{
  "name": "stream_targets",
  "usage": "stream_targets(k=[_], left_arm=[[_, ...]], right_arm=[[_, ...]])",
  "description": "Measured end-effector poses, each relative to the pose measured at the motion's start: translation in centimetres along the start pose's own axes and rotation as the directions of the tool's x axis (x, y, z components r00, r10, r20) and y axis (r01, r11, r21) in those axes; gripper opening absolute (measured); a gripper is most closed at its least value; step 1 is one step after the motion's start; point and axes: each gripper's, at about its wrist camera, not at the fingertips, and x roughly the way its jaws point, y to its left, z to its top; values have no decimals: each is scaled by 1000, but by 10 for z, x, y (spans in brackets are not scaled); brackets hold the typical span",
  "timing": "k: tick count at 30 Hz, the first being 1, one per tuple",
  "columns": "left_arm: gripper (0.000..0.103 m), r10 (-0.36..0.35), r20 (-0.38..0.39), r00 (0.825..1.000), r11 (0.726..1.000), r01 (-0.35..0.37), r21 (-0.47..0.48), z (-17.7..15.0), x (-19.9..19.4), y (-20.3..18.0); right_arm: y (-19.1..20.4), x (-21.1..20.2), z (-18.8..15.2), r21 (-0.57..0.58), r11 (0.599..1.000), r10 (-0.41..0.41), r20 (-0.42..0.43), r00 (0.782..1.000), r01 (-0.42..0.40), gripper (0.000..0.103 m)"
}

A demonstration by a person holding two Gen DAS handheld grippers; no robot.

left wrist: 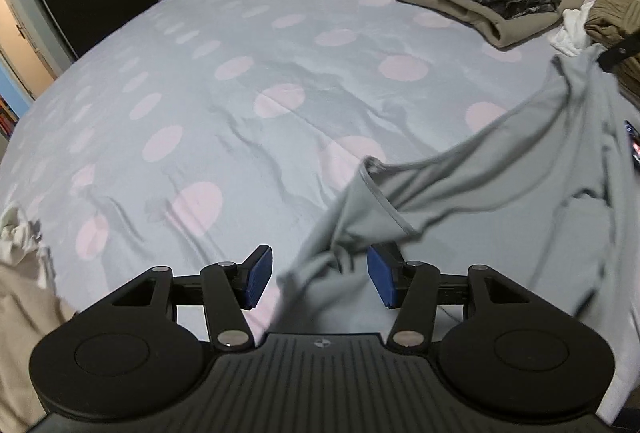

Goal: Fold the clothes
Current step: 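Lift the grey garment up off the bed with both tools, holding it spread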

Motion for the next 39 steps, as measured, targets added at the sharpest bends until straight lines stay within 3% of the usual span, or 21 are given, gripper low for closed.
stream_targets(k=[3,5,6,9,15,20,25,29,32,36,39], left_arm=[[48,-28,-11,1000,1000,28,-12,6,17,5],[32,-59,-30,998,998,59,-20,9,26,8],[18,-64,-39,997,998,63,-29,10,30,9],[1,-53,-35,998,997,51,-50,9,29,12],[0,11,75,997,990,-1,-140,5,-21,27],[0,101,236,966,981,-57,-186,2,-101,29],[0,176,398,900,970,-89,-226,-1,-187,28],[0,243,517,821,960,-126,-252,-5,-258,20],[0,283,601,748,950,-132,-283,-13,-313,15],[0,306,688,658,944,-113,-311,-29,-373,2],[0,312,738,598,942,-95,-322,-43,-411,-11]], right_arm=[[-2,2,2,13,1000,15,-8,1000,-15,8],[-2,2,3,14,1000,20,-12,1000,-20,8],[-3,3,3,13,1000,22,-13,1000,-22,8],[-3,2,4,9,1000,28,-12,1000,-28,8],[4,-14,3,-37,999,38,34,999,-37,8],[20,-49,-2,-110,993,68,143,987,-52,8],[34,-98,-12,-175,982,116,253,961,-73,8],[45,-152,-23,-207,973,174,352,920,-105,8],[57,-206,-31,-252,965,194,474,859,-79,8],[71,-281,-43,-301,953,222,630,744,-30,8],[80,-321,-59,-330,944,245,683,688,-9,8]])
